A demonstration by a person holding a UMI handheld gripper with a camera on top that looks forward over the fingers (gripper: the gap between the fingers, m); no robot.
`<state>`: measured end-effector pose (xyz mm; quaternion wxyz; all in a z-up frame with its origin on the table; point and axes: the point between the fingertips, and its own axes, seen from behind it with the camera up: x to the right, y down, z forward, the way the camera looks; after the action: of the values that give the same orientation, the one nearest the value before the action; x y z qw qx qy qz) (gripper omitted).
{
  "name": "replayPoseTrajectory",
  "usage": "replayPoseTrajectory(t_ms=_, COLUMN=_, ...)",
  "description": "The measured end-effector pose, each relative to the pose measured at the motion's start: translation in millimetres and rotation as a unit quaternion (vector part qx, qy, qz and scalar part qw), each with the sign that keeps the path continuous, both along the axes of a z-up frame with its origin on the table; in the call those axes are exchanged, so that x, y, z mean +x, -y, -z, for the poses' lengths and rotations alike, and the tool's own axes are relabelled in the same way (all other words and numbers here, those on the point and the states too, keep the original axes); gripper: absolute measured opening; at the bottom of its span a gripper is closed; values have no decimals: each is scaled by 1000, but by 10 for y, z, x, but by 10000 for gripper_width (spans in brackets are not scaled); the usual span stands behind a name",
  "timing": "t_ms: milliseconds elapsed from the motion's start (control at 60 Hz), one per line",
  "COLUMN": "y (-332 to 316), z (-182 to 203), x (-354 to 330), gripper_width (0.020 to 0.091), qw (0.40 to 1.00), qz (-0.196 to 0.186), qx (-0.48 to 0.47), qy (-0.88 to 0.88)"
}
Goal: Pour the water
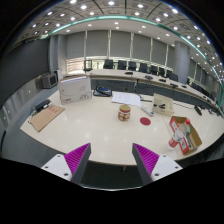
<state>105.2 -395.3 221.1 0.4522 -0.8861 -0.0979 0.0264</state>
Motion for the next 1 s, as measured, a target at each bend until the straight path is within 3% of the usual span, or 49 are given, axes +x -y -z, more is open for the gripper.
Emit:
replayPoseTrajectory(t_ms=133, y=-16, z=-12, x=524, gripper_width=859, qw=1000, qz=15, qx=-2, qy=-4)
replayPoseTrajectory(t_ms=150, y=-9, z=53, x=281, gripper_width=858, qw=1000, qz=20, qx=-1, qy=-4)
replayPoseTrajectory(t_ms=567, y=-691, z=858, x=2831, gripper_width=862, qw=997, qz=76, qx=28, qy=8)
replayPoseTrajectory(t_ms=733, y=-1233, z=1163, x=3484, gripper_width=860, qw=996, qz=74, qx=52, qy=-3)
replayPoseTrajectory(t_ms=917, y=-1870, z=1419, x=3674, gripper_width=857, qw=996, qz=49, qx=79, qy=-13)
replayPoseTrajectory(t_ms=1000, y=-2132, z=1552, x=3648, gripper_width=809, qw=995, qz=44, qx=86, qy=-13)
